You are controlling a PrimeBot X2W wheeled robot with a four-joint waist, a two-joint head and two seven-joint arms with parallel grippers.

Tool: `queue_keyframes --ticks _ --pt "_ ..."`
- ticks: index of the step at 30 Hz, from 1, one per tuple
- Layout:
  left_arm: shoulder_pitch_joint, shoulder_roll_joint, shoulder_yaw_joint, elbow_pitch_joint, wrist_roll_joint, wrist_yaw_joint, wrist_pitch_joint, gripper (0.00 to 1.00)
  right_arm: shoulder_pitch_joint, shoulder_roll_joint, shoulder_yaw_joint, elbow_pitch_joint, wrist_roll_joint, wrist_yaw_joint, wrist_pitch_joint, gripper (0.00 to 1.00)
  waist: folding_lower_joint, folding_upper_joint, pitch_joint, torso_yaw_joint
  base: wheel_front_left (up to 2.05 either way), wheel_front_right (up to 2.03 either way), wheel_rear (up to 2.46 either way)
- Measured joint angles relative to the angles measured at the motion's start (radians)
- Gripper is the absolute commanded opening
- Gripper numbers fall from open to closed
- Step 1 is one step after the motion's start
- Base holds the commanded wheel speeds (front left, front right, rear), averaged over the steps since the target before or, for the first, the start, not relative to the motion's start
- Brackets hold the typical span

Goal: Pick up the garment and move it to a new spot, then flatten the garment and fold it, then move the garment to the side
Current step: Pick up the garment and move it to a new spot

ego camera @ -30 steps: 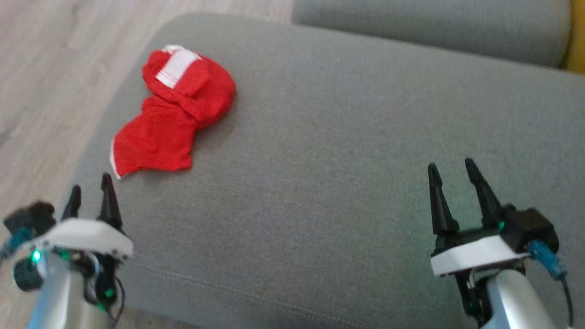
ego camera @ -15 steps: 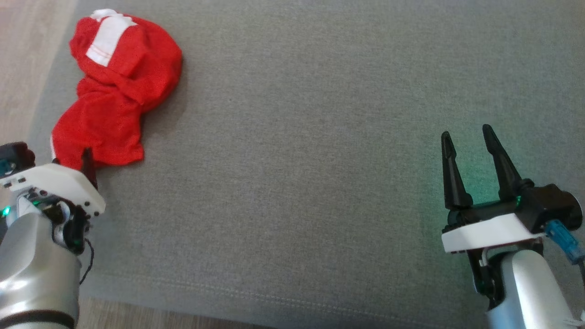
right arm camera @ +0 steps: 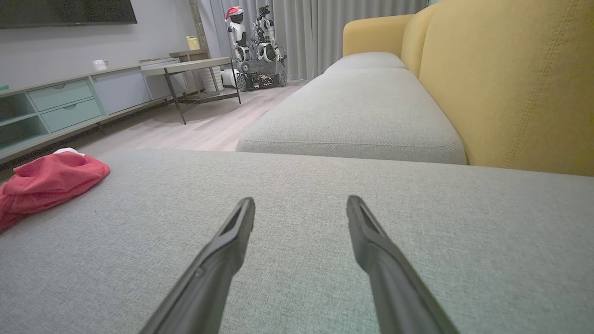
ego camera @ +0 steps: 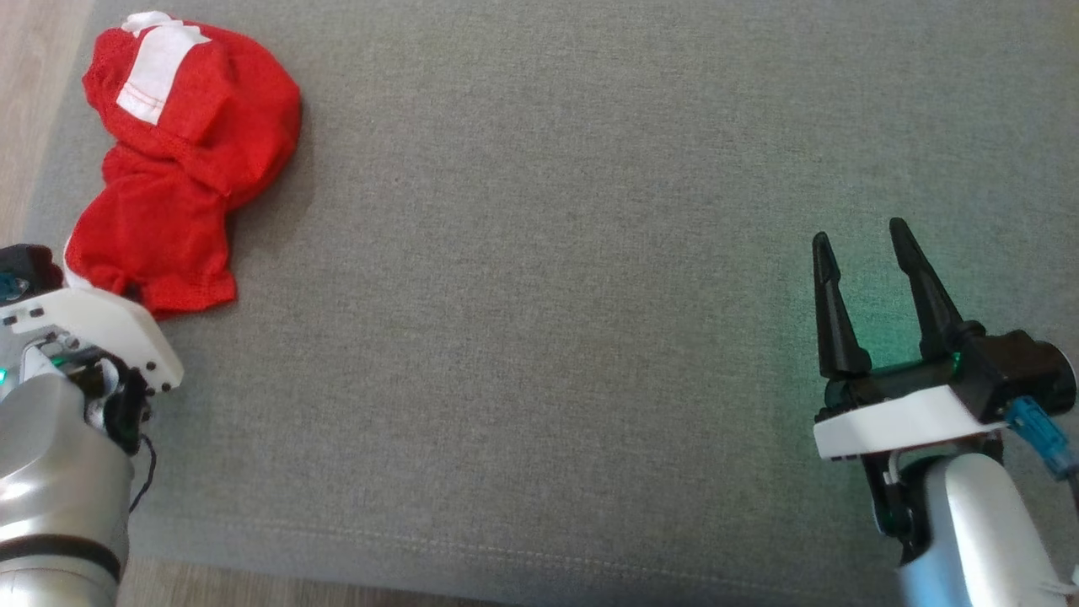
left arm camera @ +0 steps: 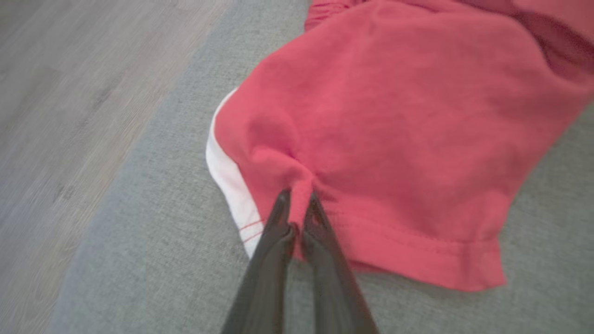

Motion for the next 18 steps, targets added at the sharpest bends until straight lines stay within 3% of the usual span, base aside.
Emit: queue_keyframes --ticks 12,18 --pt "-0.001 -0.001 -0.019 0.019 -0.014 -0.033 -0.159 0.0 0.003 0.0 0.01 0.056 0.021 0.0 -0.026 1.0 -0.0001 0.0 -0.083 -0.003 0.0 0.0 0.0" --pt "0.018 -0.013 -0.022 -0.083 -0.064 -0.049 -0.22 0.0 0.029 0.0 0.016 0.098 0.057 0.0 -0.051 1.0 0.0 0.0 -0.166 -0.009 0.0 0.0 0.0"
